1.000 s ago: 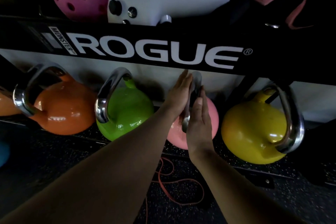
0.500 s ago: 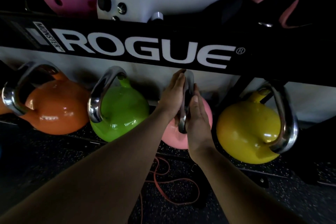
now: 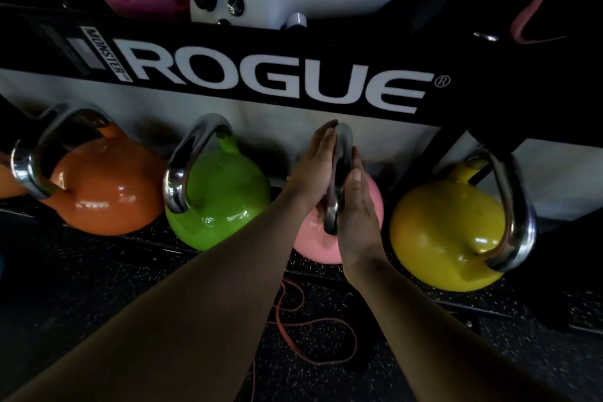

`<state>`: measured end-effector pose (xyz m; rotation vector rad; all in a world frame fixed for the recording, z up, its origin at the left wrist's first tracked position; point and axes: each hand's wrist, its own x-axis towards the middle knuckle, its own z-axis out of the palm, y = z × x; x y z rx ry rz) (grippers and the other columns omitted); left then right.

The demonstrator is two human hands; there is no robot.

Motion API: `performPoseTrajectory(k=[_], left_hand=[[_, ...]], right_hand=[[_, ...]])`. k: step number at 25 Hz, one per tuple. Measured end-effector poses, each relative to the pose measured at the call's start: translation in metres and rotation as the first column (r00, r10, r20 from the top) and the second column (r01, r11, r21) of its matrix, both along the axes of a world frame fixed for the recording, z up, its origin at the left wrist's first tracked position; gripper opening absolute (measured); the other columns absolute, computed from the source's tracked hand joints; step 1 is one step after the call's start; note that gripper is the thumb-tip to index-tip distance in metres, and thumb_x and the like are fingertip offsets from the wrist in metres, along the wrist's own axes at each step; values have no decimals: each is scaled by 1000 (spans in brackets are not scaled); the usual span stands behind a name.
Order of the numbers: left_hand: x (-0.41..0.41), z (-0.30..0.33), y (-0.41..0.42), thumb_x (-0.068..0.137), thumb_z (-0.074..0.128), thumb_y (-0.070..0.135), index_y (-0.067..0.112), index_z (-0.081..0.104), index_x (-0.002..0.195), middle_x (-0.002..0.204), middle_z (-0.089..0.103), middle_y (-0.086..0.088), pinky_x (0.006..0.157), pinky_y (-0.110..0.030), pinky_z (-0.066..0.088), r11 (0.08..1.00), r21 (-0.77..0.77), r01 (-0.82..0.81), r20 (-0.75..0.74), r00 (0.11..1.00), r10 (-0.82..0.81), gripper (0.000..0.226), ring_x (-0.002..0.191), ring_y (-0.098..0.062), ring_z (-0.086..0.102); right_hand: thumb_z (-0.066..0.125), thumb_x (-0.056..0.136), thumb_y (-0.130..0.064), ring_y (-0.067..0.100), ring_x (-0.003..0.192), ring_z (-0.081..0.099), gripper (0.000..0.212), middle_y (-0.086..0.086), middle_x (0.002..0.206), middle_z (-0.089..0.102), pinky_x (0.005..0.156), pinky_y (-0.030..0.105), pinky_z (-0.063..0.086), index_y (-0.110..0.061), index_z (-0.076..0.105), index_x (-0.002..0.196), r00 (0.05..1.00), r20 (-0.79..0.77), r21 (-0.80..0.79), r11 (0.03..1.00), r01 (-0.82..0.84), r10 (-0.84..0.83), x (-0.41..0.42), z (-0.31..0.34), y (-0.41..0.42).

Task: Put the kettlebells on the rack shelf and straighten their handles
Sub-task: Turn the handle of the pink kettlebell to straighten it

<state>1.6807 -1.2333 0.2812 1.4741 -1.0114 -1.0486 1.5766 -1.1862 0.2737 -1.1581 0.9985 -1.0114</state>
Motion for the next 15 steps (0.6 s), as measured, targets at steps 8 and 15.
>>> performPoseTrajectory(k=[8, 15], left_hand=[[0, 6, 4, 106, 27, 47, 34, 38, 147, 149, 47, -5, 97, -21, 38, 1000, 18, 12, 26, 1000, -12, 45, 129, -14, 47], [13, 23, 0, 106, 39, 38, 24, 43, 149, 153, 47, -2, 98, -14, 29, 999, 43, 6, 364, 931, -21, 46, 140, -20, 42]], right_hand=[[23, 104, -50, -14, 126, 41, 47, -23, 147, 42, 95, 7, 38, -45, 25, 151, 998, -55, -9, 1000, -27, 27, -3, 3, 2], [37, 104, -41, 5, 122, 56, 44, -4, 139, 58, 104, 29, 46, -33, 41, 148, 973, -221, -30, 996, -82, 73, -20, 19, -9]])
